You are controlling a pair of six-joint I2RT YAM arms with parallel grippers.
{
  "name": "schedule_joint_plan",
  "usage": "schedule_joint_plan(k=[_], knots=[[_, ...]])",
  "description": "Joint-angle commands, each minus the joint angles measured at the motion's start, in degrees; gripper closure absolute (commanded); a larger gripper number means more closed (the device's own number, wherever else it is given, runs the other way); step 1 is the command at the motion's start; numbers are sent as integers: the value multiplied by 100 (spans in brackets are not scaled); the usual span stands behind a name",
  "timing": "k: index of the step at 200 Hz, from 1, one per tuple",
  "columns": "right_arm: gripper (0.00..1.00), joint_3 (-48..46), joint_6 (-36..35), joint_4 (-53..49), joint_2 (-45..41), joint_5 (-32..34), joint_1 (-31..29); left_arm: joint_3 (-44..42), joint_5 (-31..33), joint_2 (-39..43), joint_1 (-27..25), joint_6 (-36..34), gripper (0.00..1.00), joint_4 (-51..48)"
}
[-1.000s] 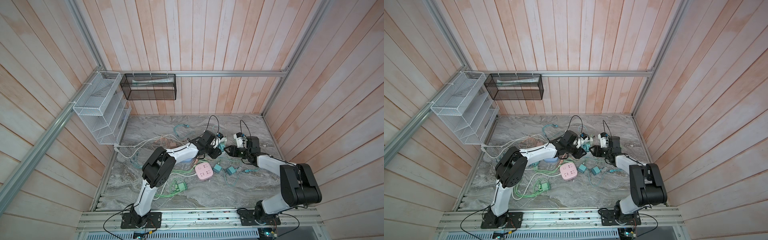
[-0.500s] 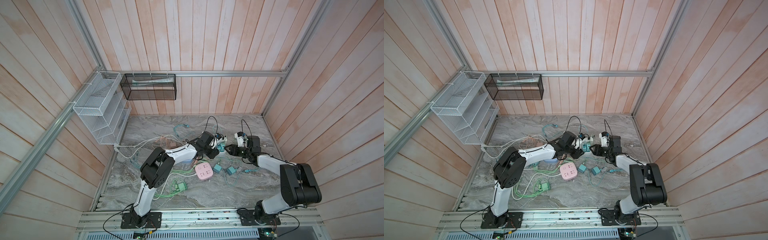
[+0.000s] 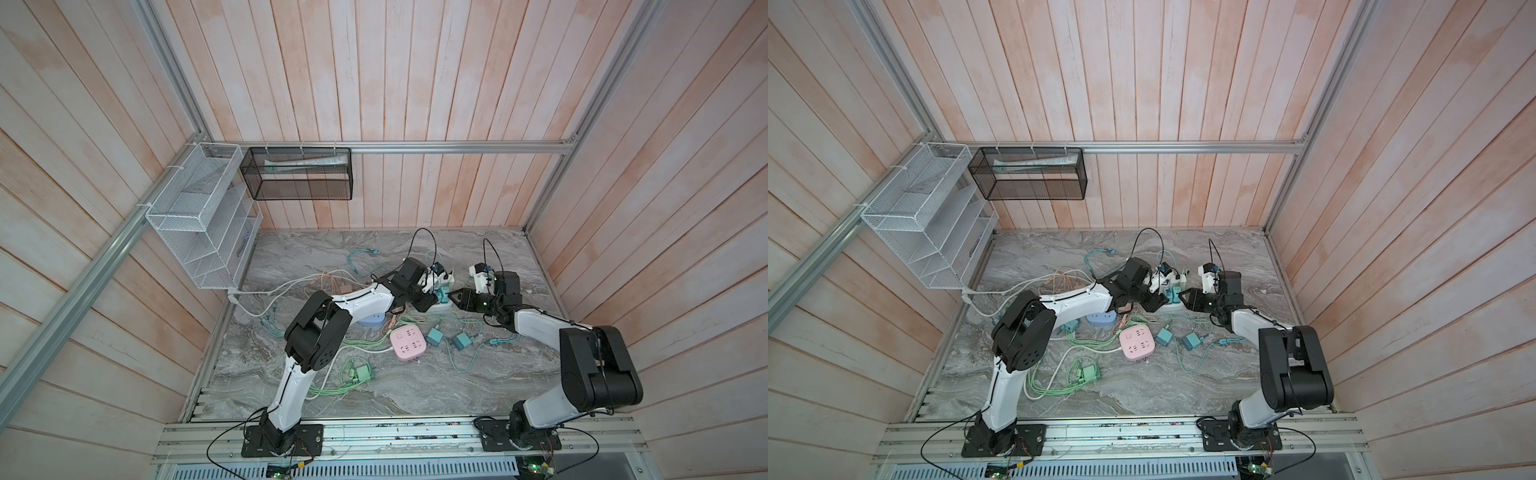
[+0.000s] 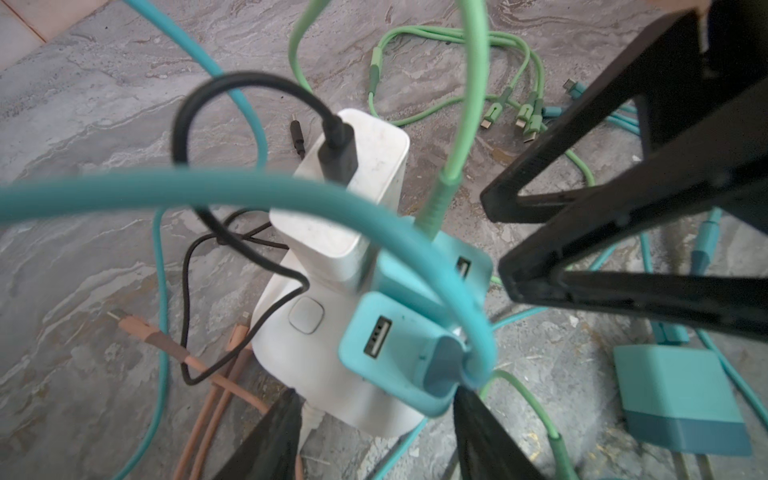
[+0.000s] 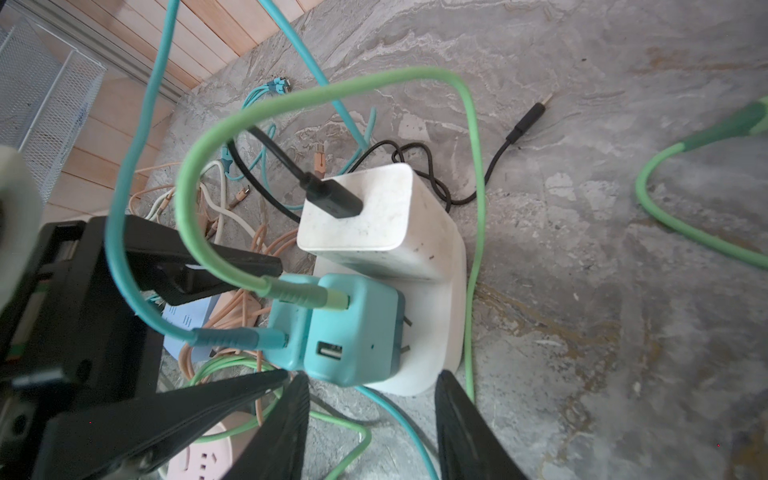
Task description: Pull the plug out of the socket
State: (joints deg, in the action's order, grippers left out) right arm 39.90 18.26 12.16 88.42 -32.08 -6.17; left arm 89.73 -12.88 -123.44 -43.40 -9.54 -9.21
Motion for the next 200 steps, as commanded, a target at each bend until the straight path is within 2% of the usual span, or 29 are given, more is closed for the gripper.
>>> schedule_joint_plan(k=[1, 34, 85, 156, 200], knots=[[53, 141, 13, 11, 105, -53, 38, 233, -271, -228, 0, -296, 39, -9], [53, 157, 6, -20, 121, -29, 24, 374, -469, -372, 7, -293, 41, 29], [54, 226, 11, -74, 184, 9, 37, 505, -548, -419, -80, -183, 54, -22], [54, 242, -13, -123, 240, 76, 38, 351, -243, -313, -256, 427, 54, -18], [55, 214, -30, -128, 211, 102, 72, 337, 93, -313, -257, 408, 46, 4]])
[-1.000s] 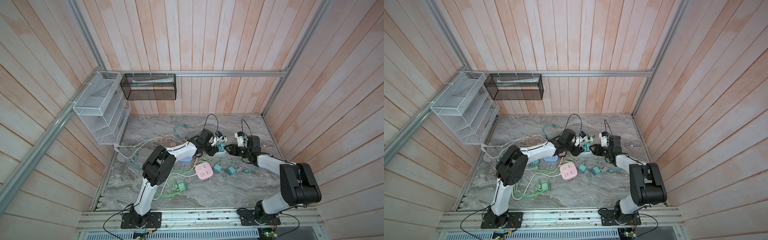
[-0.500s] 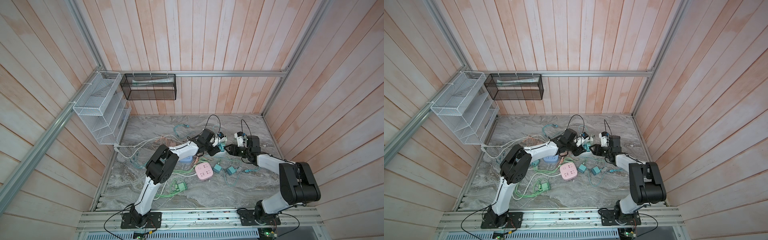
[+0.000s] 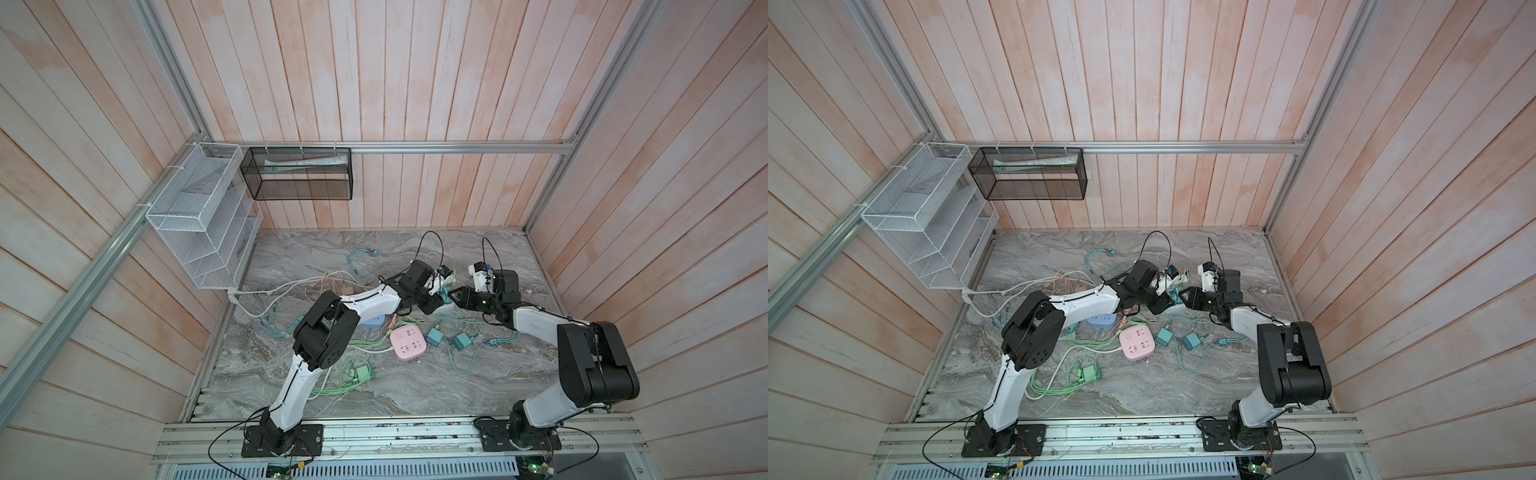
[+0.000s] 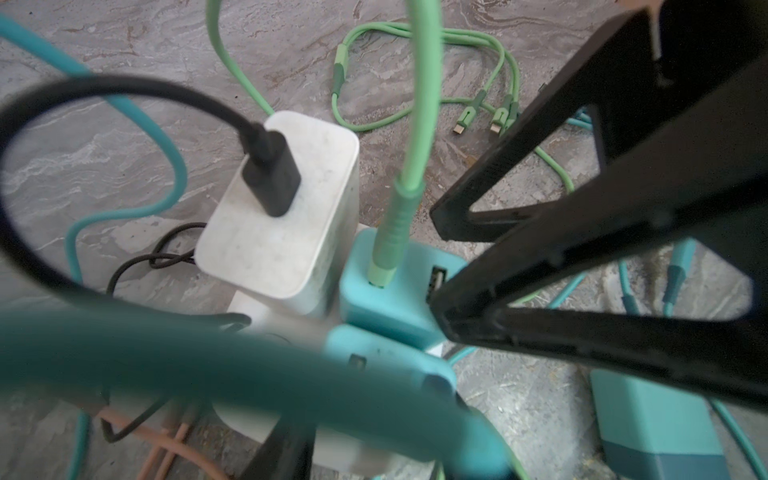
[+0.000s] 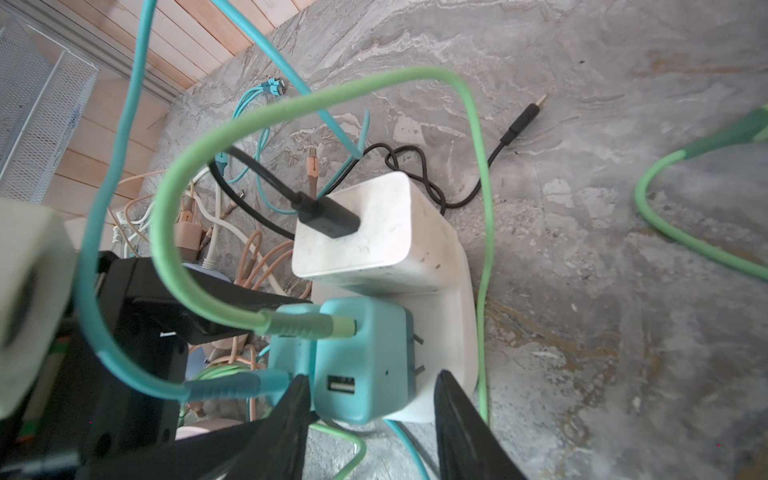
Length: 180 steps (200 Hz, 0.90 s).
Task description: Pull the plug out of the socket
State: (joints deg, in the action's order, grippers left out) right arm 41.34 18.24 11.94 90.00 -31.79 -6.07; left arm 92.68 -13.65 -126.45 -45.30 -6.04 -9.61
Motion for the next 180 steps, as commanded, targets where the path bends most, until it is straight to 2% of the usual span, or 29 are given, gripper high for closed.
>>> schedule_joint_plan(k=[1, 37, 101, 180], knots=[[55, 69, -25, -110, 53, 75, 61, 45, 178, -11, -67, 50, 46, 45], [61, 75, -58, -102, 57, 70, 64, 65, 189, -20, -25, -126, 42, 93], [61, 147, -93, -166, 219, 51, 64, -2, 118, -60, 17, -582, 41, 132], [61, 163, -85, -223, 267, 71, 66, 55, -305, -197, 99, -990, 43, 168]])
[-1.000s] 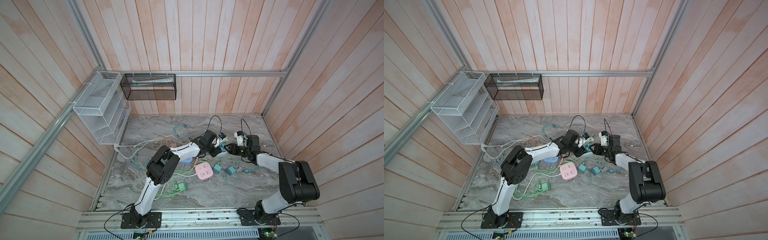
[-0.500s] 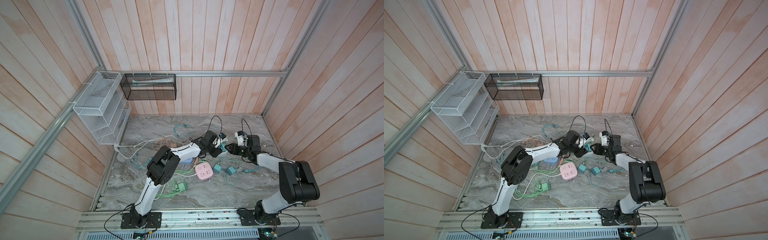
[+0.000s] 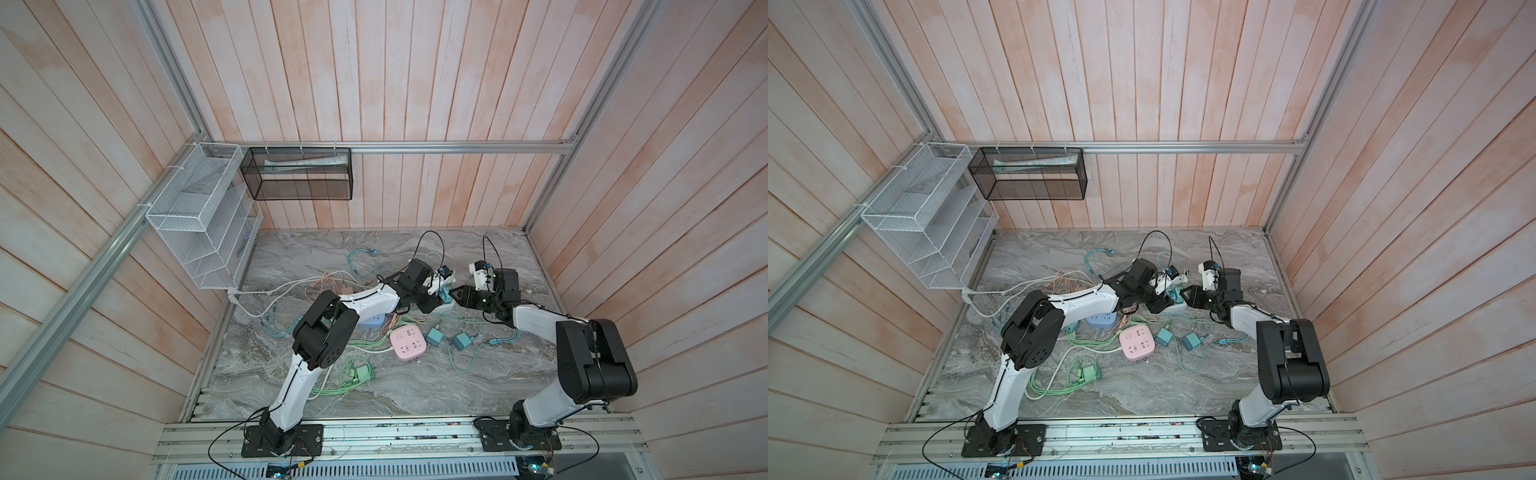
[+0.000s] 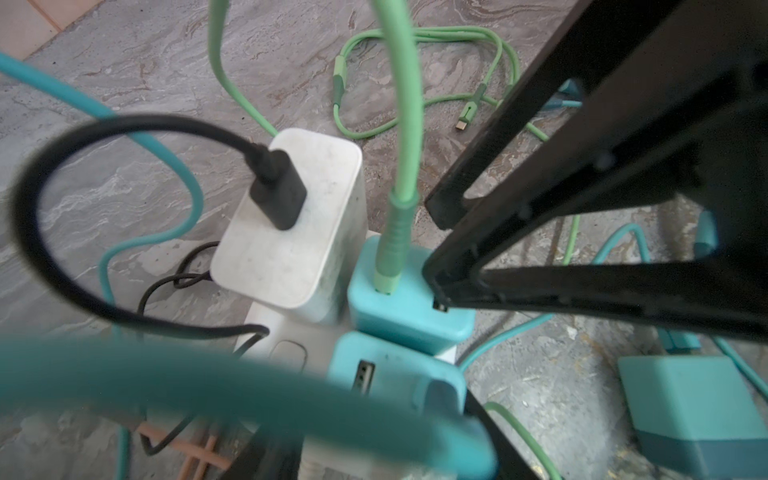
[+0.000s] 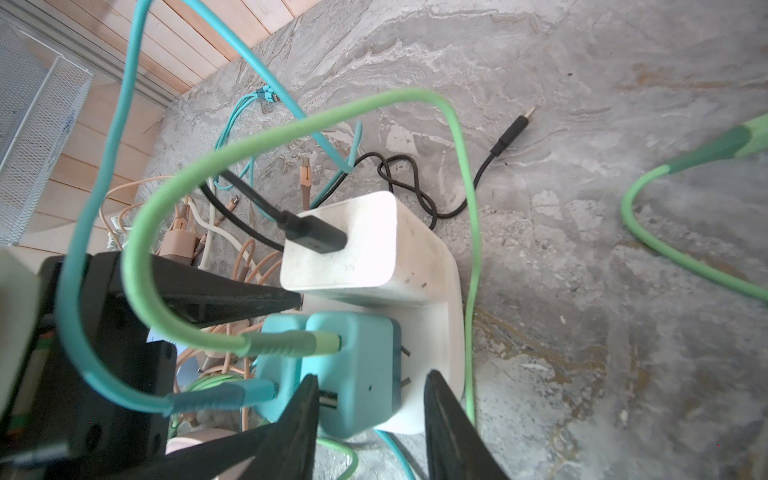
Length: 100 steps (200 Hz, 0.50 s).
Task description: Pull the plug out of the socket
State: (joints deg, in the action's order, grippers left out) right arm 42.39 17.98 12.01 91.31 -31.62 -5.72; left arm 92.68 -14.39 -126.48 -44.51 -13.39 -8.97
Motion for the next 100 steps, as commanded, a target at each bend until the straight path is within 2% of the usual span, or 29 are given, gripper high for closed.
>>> schedule_joint_plan(k=[1, 54, 100], knots=[[61, 58, -58, -232, 139, 48, 33, 56, -239, -194, 21, -258, 43, 101], [61, 98, -69, -261, 159, 36, 29, 167, -293, -333, 18, -321, 44, -6], [62, 95, -67, -287, 159, 29, 27, 218, -262, -351, 17, -320, 50, 6]])
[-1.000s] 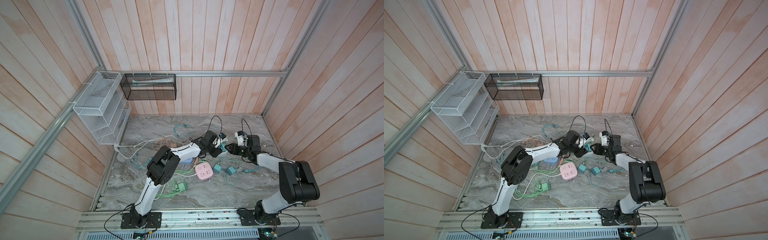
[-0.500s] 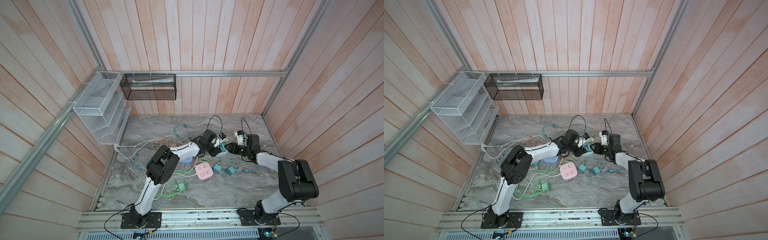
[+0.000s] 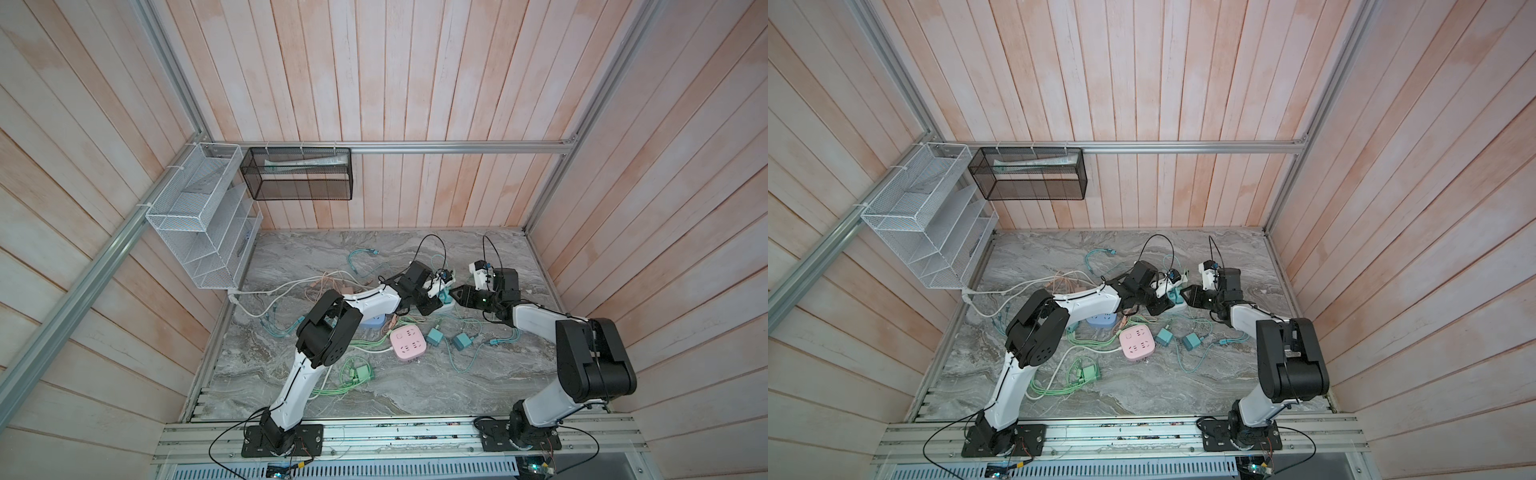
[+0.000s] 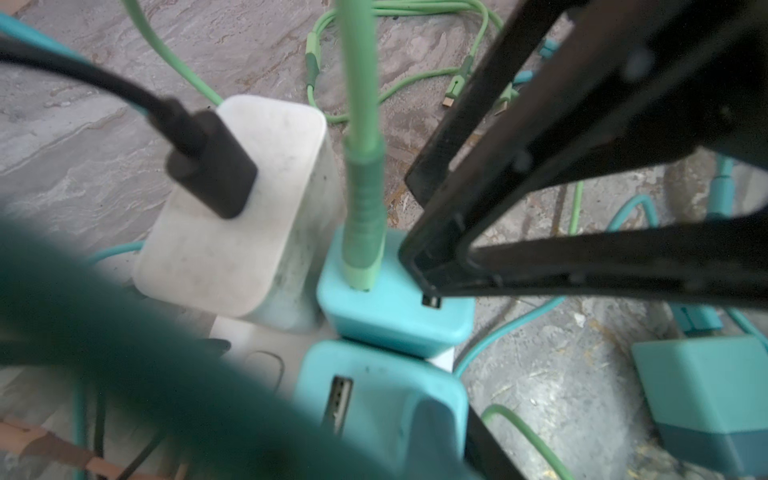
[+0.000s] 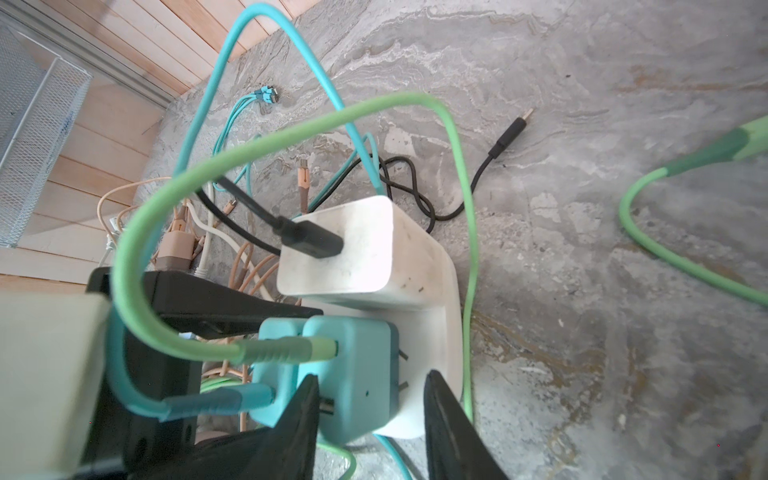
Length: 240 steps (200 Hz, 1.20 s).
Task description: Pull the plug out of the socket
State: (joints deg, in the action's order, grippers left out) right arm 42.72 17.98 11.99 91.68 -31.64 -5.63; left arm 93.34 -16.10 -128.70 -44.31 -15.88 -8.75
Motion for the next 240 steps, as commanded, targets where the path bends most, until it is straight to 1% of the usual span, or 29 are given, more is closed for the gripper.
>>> schedule_joint_plan(k=[1, 25, 37, 66, 90, 132, 150, 187, 215, 240], knots=[[61, 66, -66, -289, 122, 33, 22, 151, -89, -124, -5, -72, 50, -14], [62, 41, -75, -294, 139, 37, 21, 170, -48, -112, -1, -73, 54, 5], [63, 35, -79, -309, 141, 44, 18, 169, 2, -102, -3, -65, 59, 19], [64, 22, -120, -370, 149, 71, 18, 168, 71, -85, -19, -39, 60, 89], [64, -34, -123, -382, 127, 96, -14, 198, 175, -85, -36, 96, 68, 204], [68, -113, -204, -461, 146, 224, -175, 297, -29, -58, -33, 333, 72, 282], [72, -172, -171, -434, 166, 240, -222, 326, -43, -58, -35, 370, 75, 263], [73, -258, -144, -418, 139, 362, -434, 312, -322, -13, 53, 659, 77, 388], [77, -381, -82, -321, 184, 376, -491, 336, -255, -14, 53, 726, 78, 402], [77, -490, -66, -305, 169, 430, -553, 313, -169, 16, 78, 898, 81, 500]])
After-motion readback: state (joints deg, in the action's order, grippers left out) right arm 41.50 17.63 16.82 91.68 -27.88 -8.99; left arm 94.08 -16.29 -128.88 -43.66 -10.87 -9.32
